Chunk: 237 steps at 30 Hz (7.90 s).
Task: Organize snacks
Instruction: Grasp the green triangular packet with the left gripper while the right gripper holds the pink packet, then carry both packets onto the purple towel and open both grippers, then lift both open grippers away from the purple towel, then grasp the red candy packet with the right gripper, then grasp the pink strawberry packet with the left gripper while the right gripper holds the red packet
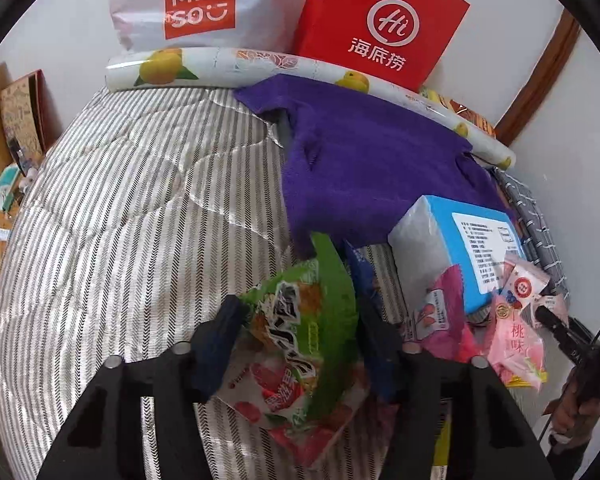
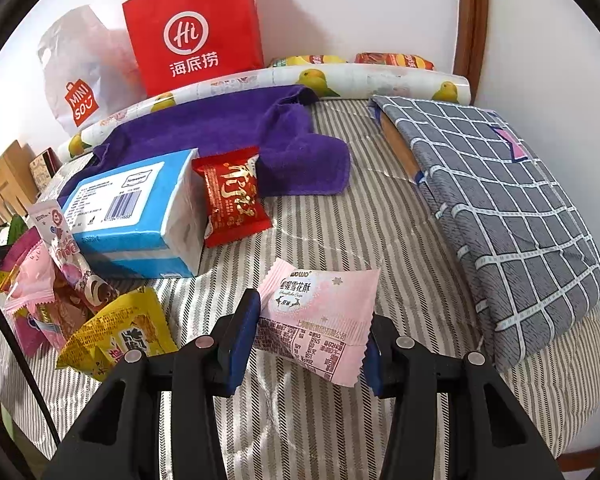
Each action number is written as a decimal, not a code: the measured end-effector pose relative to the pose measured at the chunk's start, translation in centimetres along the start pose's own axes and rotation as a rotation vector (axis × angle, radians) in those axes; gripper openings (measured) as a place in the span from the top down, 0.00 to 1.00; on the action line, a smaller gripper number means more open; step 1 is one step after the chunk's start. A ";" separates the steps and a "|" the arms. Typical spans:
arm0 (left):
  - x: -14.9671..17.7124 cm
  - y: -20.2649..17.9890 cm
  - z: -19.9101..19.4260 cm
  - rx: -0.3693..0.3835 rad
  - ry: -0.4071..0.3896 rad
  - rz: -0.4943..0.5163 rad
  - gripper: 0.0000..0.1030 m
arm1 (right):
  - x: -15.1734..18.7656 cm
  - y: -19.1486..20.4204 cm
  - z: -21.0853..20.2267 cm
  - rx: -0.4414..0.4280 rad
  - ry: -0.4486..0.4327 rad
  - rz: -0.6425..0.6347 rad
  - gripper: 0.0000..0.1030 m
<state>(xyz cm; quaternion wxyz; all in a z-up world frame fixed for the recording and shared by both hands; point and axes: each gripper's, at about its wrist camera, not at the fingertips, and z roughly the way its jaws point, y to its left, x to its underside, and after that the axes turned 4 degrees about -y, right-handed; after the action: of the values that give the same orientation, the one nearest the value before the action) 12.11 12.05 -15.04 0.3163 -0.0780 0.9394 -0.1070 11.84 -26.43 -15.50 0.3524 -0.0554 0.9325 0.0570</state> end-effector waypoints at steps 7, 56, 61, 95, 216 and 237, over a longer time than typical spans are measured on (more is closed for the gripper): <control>-0.4 0.2 -2.1 -0.041 -0.038 0.011 0.54 | -0.9 -0.1 -1.5 -0.012 -0.025 0.025 0.55; -17.2 -10.5 0.0 0.046 -0.088 0.164 0.54 | -20.0 7.0 4.3 -0.194 -0.162 -0.048 0.55; -18.6 -10.1 2.4 0.047 -0.067 0.166 0.54 | -20.6 6.7 7.5 -0.190 -0.133 -0.043 0.55; -18.0 -9.5 14.8 0.054 0.160 0.186 0.53 | -17.7 5.4 18.7 -0.202 0.119 -0.004 0.55; 1.7 2.9 -2.8 -0.051 0.111 -0.163 0.25 | -0.8 0.3 3.9 -0.132 0.201 -0.090 0.54; 1.0 1.1 -0.3 0.006 0.105 -0.103 0.66 | -0.1 0.2 3.3 -0.116 0.124 -0.071 0.55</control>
<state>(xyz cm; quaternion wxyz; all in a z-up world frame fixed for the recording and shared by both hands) 11.06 12.88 -15.71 0.2609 -0.1194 0.9491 -0.1300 14.06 -25.76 -17.91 0.2918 -0.1122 0.9451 0.0949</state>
